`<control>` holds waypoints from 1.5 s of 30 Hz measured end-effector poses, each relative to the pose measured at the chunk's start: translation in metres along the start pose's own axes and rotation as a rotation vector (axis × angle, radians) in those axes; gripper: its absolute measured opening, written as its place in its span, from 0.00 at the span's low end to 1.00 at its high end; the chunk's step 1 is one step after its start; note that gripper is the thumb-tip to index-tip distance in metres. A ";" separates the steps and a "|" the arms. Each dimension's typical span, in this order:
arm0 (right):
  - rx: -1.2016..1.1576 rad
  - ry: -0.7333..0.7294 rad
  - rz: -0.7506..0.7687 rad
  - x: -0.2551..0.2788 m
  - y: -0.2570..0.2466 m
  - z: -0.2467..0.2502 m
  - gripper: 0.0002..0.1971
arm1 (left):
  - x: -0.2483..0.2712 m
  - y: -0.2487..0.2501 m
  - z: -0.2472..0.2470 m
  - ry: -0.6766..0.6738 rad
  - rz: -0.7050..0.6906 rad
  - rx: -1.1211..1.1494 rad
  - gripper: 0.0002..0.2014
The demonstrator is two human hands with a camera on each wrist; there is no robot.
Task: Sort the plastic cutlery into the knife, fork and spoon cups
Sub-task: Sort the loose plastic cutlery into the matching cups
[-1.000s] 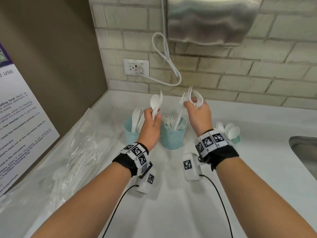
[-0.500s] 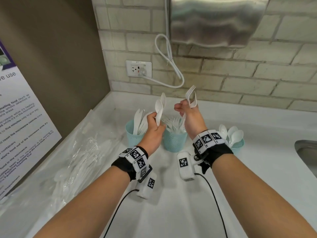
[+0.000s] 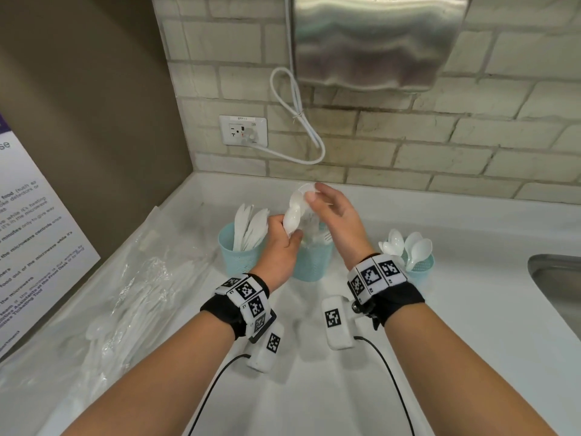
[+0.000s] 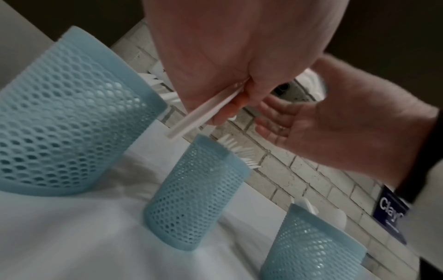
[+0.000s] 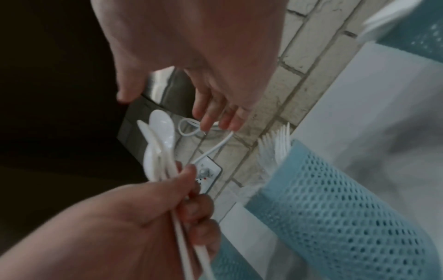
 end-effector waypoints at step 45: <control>0.416 -0.061 0.058 0.100 0.017 0.062 0.07 | 0.108 0.038 -0.004 0.077 0.024 -0.784 0.10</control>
Point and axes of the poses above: each hand's wrist, its own x-axis away from the middle knuckle, its own z-axis out of the back of the hand, y = z × x, the point moved 2 cm from there along -x, towards the middle knuckle, and after that the axes turned 3 degrees about x, right-handed, at the moved point
